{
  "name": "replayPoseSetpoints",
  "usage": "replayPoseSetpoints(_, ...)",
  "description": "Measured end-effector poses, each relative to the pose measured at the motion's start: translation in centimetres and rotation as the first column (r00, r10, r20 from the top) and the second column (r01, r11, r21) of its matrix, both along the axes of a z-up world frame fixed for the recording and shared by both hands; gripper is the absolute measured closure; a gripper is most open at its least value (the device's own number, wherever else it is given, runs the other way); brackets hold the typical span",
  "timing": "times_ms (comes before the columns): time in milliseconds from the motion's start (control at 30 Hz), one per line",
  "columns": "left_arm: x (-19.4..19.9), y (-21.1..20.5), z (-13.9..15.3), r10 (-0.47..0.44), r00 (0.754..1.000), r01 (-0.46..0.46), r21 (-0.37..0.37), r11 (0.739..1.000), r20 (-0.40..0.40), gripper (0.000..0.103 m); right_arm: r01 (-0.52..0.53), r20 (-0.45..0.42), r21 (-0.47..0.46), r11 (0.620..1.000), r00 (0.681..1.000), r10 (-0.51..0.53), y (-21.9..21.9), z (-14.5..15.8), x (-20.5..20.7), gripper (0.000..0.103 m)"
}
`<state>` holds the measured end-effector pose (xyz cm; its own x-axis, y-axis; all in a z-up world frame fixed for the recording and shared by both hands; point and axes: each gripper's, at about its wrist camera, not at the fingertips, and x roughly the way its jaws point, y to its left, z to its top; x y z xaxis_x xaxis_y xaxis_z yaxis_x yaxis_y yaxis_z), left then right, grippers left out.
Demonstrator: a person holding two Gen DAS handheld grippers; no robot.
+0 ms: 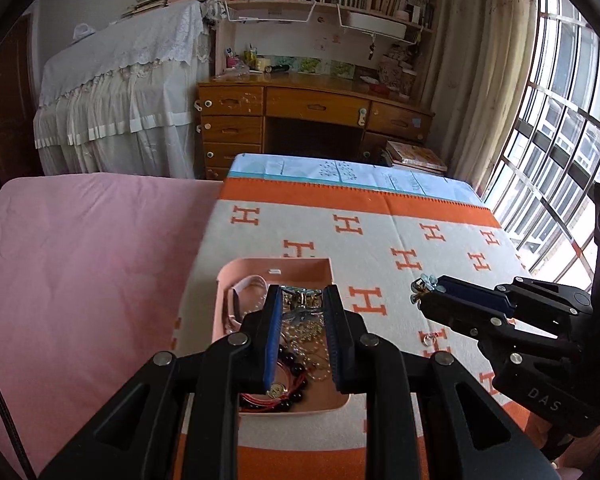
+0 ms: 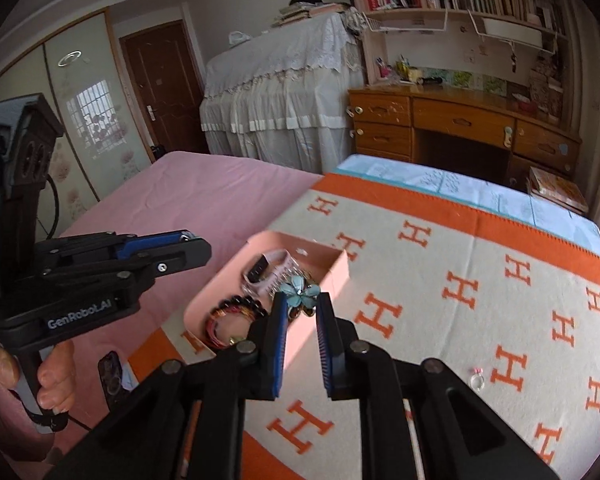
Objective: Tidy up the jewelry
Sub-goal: 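Carry both flower earrings into the pink box and open both grippers, then move both grippers back toward the two rings on the blanket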
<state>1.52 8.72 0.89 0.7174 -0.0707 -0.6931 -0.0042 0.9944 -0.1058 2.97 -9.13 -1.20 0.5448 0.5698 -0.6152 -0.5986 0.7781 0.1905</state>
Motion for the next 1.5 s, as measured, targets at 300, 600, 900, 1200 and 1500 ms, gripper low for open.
replayPoseSetpoints(300,2.9,2.9,-0.3,0.031,0.997,-0.034,-0.044,0.998,-0.071,0.085,-0.052,-0.020,0.071,0.996,0.998,0.054,5.4,2.6,4.7,0.089)
replayPoseSetpoints(600,6.1,3.6,-4.8,0.045,0.982,-0.058,-0.065,0.996,-0.182,0.083,0.017,-0.132,-0.016,1.000,0.991,-0.019,7.5,-1.9,9.8,0.088)
replayPoseSetpoints(900,7.3,4.4,-7.2,0.094,0.968,-0.113,-0.069,0.991,-0.232,0.053,0.052,-0.216,-0.095,0.994,0.974,-0.071,7.8,-4.7,12.0,0.084)
replayPoseSetpoints(1200,6.9,4.3,-6.6,0.107,0.970,-0.124,-0.066,0.990,-0.220,0.052,0.074,-0.218,-0.079,0.994,0.972,-0.089,6.7,-4.2,12.0,0.084)
replayPoseSetpoints(1500,5.3,2.8,-4.6,0.103,0.977,-0.112,-0.038,0.993,-0.184,0.048,0.096,-0.160,-0.065,0.993,0.981,-0.105,3.0,-1.1,9.2,0.084)
